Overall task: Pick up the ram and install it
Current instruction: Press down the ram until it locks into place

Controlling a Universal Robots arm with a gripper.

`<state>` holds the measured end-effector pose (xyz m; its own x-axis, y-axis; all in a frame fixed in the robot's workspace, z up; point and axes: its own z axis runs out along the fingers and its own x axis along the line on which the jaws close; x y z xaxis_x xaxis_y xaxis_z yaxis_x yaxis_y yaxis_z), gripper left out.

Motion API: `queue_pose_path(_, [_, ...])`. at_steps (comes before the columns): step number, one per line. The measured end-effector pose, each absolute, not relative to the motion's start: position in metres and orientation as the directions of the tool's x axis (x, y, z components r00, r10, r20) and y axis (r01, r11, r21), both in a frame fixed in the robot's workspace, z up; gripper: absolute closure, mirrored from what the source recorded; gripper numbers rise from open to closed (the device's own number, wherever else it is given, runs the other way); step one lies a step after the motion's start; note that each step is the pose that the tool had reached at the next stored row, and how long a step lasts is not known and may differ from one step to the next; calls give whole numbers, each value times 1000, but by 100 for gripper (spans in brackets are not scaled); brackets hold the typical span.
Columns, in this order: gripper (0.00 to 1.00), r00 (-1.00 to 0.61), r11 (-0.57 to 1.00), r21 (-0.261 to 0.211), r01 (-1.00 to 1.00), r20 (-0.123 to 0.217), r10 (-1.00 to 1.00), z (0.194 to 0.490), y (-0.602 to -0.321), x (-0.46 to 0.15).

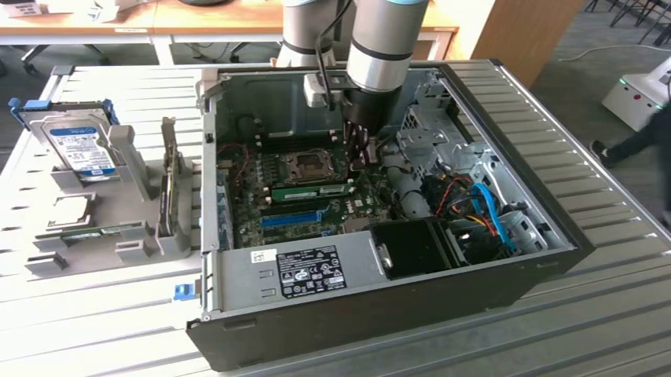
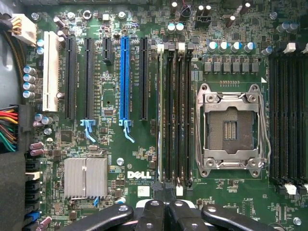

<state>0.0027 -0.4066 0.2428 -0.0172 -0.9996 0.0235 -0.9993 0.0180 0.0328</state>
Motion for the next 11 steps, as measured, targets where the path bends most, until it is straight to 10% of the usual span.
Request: queue_pose_path(11, [89,-17,18,33,-999,23,-1000,243,-407,-21])
